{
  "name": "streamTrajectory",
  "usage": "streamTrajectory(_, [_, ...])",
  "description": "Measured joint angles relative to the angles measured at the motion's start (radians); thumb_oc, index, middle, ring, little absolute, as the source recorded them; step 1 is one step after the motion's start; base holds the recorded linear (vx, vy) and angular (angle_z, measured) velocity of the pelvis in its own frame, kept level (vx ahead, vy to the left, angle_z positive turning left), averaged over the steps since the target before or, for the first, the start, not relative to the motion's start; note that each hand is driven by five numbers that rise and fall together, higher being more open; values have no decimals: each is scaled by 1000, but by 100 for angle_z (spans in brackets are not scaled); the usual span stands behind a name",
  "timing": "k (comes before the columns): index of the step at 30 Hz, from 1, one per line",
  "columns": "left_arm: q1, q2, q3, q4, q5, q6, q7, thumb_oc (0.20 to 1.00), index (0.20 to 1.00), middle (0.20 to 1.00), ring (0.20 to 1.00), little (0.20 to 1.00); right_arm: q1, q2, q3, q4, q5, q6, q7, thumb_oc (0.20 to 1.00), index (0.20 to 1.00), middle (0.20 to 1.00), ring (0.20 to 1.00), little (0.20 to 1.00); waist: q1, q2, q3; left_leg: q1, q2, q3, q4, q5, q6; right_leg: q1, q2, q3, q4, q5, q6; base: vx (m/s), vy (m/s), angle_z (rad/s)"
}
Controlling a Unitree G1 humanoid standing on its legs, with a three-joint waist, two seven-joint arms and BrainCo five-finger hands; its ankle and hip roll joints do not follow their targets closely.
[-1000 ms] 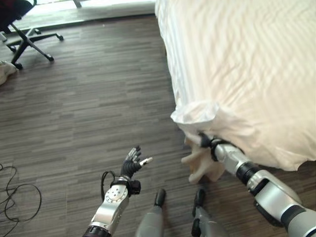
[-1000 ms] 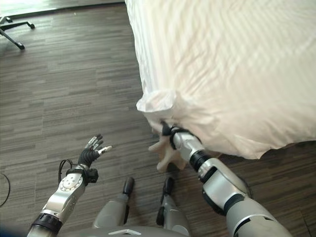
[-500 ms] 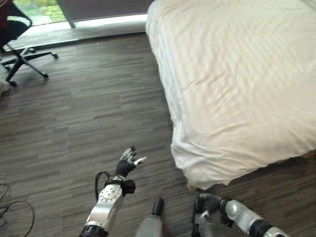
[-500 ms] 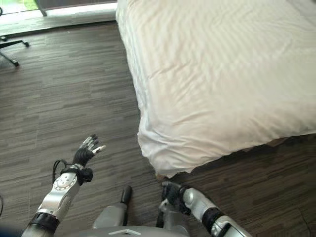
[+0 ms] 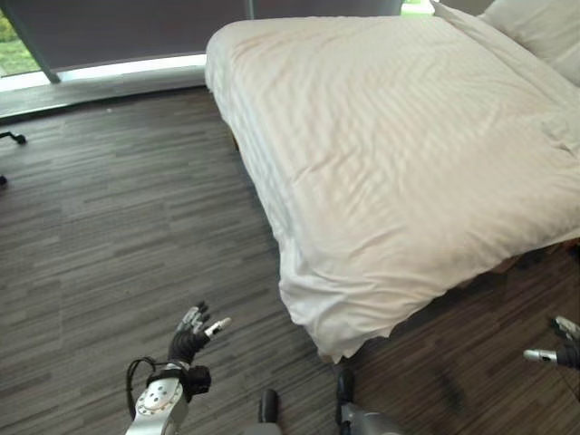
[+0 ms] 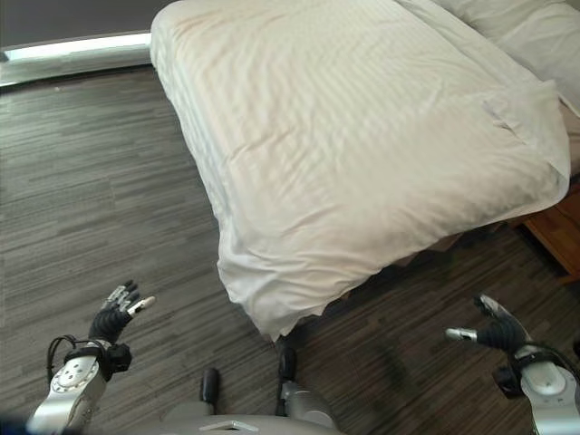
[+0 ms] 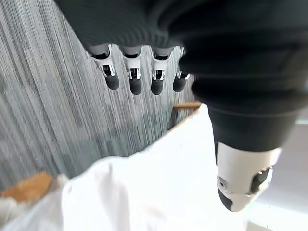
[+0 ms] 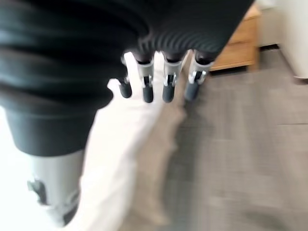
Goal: Making the bed.
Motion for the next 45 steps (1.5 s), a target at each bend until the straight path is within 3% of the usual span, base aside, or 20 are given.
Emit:
streamTrajectory(2, [3, -2, -21, -2, 0, 0, -25, 1000, 1000, 1000, 1000, 1000, -10, 17, 119, -98, 107, -36, 68, 1000, 1000, 1000, 1000, 1000, 1, 18, -6, -1, -5, 2, 1, 0, 0, -5, -3, 3, 4, 25, -15, -13, 2, 2])
streamTrajectory(3, [2, -4, -21, -3, 0, 0, -26, 1000, 1000, 1000, 1000, 1000, -13, 25, 128, -96, 118, -42, 82, 896, 896, 896, 896, 896, 5, 24, -8, -1, -6, 0, 1, 0, -1, -5, -4, 3, 4, 31, -17, -36, 7, 8])
streamTrajectory(4, [13, -3, -17, -12, 0, -1, -25, 1000, 1000, 1000, 1000, 1000, -33, 28, 155, -105, 151, -30, 94, 464, 464, 464, 464, 464, 21, 33, -9, -3, -7, -1, 1, 0, 0, -6, -5, 2, 4, 34, -20, -40, 13, 0])
streamTrajectory(5, [29, -2, -14, -22, 0, -2, -25, 1000, 1000, 1000, 1000, 1000, -54, 36, 177, -124, 189, -25, 98, 200, 200, 200, 200, 200, 23, 36, -9, -3, -6, 3, 1, 0, 0, -8, -4, 3, 4, 34, -20, -32, 14, -9])
streamTrajectory(7, [29, -1, -32, -19, -2, -2, -26, 1000, 1000, 1000, 1000, 1000, -175, 78, 352, -104, 292, -45, 135, 200, 200, 200, 200, 200, 22, 40, -9, -4, -4, 6, 2, 0, -1, -11, -1, 1, 4, 38, -24, -35, 16, -4])
streamTrajectory(9, [9, -7, -46, -20, -3, -5, -32, 1000, 1000, 1000, 1000, 1000, -238, 116, 435, -58, 302, -38, 157, 200, 200, 200, 200, 200, 52, 49, -7, -13, -5, -3, 2, 1, -2, -13, -4, -7, 4, 39, -25, -44, 11, 12])
streamTrajectory(13, [-2, -8, -54, -4, -3, -12, -18, 1000, 1000, 1000, 1000, 1000, -468, 197, 630, 129, 292, -36, 140, 200, 200, 200, 200, 200, 70, 64, 9, -22, -11, -6, 2, 1, -1, -17, -11, -11, 4, 39, -25, -81, 13, 7])
streamTrajectory(14, [-30, -9, -79, 17, -3, -12, -17, 1000, 1000, 1000, 1000, 1000, -532, 251, 656, 184, 291, -34, 119, 200, 200, 200, 200, 200, 81, 75, 27, -25, -12, -10, 3, 1, -1, -18, -13, -13, 3, 40, -23, -62, 2, 11])
streamTrajectory(17, [-61, -27, -91, 27, -3, -20, 0, 1000, 1000, 1000, 1000, 1000, -601, 302, 693, 201, 291, -40, 95, 200, 200, 200, 200, 200, 99, 90, 48, -46, -15, -18, 13, 6, -7, -38, -16, -25, 4, 48, -18, -49, 3, 11])
streamTrajectory(20, [-86, -31, -127, 37, -3, -27, 22, 1000, 1000, 1000, 1000, 1000, -693, 356, 738, 299, 292, -45, 59, 200, 200, 200, 200, 200, 134, 97, 79, -66, -15, -26, 22, 10, -3, -44, -15, -33, 5, 63, -35, -113, 4, 7])
streamTrajectory(22, [-136, -32, -170, 46, -5, -30, 26, 1000, 1000, 1000, 1000, 1000, -791, 421, 738, 424, 292, -43, -8, 200, 200, 200, 200, 200, 146, 102, 127, -77, -15, -33, 35, 10, -4, -51, -16, -39, 5, 66, -40, -73, 0, 8])
streamTrajectory(27, [-190, -35, -187, 51, -42, -35, 57, 1000, 1000, 1000, 1000, 1000, -881, 468, 729, 512, 292, -50, -88, 200, 200, 200, 200, 200, 172, 107, 190, -119, -14, -55, 56, 8, -6, -70, -14, -59, 5, 68, -43, -62, 1, 12])
streamTrajectory(35, [-187, -28, -163, 53, -80, -46, 70, 1000, 1000, 1000, 1000, 1000, -921, 438, 573, 757, 292, -66, -180, 200, 200, 200, 200, 200, 204, 130, 272, -180, -19, -59, 75, 8, -6, -121, -19, -63, 5, 78, -54, -49, 16, 3])
streamTrajectory(37, [-184, -28, -152, 53, -81, -46, 75, 1000, 1000, 1000, 1000, 1000, -908, 438, 576, 761, 292, -66, -183, 200, 200, 200, 200, 200, 203, 137, 289, -179, -19, -59, 74, 8, -6, -122, -19, -63, 5, 78, -54, -5, 18, 0])
streamTrajectory(42, [-180, -31, -155, 53, -81, -52, 89, 1000, 1000, 1000, 1000, 1000, -786, 517, 432, 879, 364, -113, -190, 200, 200, 200, 200, 200, 190, 151, 301, -196, -22, -54, 70, 7, -7, -145, -21, -55, 5, 77, -53, 11, 38, -3])
streamTrajectory(43, [-181, -31, -163, 54, -81, -52, 87, 1000, 1000, 1000, 1000, 1000, -758, 533, 363, 1067, 421, -111, -197, 200, 200, 200, 200, 200, 189, 152, 301, -194, -24, -49, 68, 7, -6, -145, -23, -50, 5, 77, -53, 27, 38, -6])
streamTrajectory(45, [-187, -31, -166, 54, -81, -52, 85, 1000, 1000, 1000, 1000, 1000, -698, 507, 340, 1180, 429, -85, -209, 200, 200, 200, 200, 200, 172, 152, 302, -193, -25, -49, 65, 7, -5, -146, -26, -51, 5, 77, -53, 34, 31, -3])
